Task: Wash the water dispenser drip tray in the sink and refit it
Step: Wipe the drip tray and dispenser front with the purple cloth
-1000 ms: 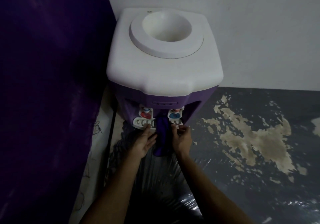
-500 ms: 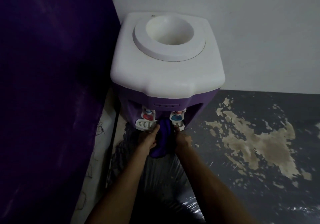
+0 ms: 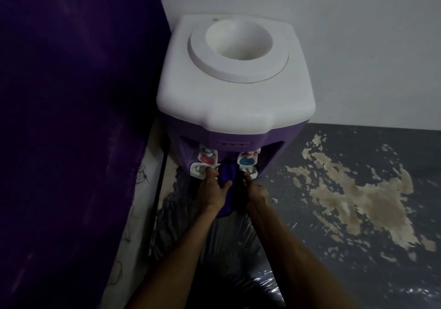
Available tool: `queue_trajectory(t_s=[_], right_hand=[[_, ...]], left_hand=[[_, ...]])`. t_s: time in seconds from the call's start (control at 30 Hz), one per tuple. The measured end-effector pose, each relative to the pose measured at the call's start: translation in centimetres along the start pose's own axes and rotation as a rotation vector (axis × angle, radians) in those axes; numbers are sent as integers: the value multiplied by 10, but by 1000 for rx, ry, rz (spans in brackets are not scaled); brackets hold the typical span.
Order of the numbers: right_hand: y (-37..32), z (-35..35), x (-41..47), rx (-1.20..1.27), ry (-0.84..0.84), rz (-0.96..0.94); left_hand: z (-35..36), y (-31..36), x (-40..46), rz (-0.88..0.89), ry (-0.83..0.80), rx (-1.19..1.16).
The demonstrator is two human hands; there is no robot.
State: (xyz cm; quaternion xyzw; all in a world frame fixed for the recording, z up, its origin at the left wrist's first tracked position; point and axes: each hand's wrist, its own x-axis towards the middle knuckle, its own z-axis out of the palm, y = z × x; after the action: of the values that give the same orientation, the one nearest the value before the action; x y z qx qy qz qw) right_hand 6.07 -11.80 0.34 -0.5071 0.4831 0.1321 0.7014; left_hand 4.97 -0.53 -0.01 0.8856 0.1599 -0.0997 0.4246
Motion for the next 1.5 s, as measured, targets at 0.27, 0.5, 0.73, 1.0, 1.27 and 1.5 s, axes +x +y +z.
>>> queue_trajectory(t_s=[0.27,0.5,0.73,1.0,1.27,1.5], right_hand=[[5,-2,8,106,-42,3],[8,0,12,141,-66,30],[10,0,16,159,-61,19],[10,2,17,220,-40,20],[10,-1,16,219,-59,40],[9,2,18,205,-48,40]], left_hand=[[-19,-21,-1,50,289,63],[-11,-35,-4,369,233,612],[-8,-31,-6,350,126,664],[-29,-48,-4,323,262,700],[-34,-61,1,313,332,652],[-14,-52,-7,241,271,607]])
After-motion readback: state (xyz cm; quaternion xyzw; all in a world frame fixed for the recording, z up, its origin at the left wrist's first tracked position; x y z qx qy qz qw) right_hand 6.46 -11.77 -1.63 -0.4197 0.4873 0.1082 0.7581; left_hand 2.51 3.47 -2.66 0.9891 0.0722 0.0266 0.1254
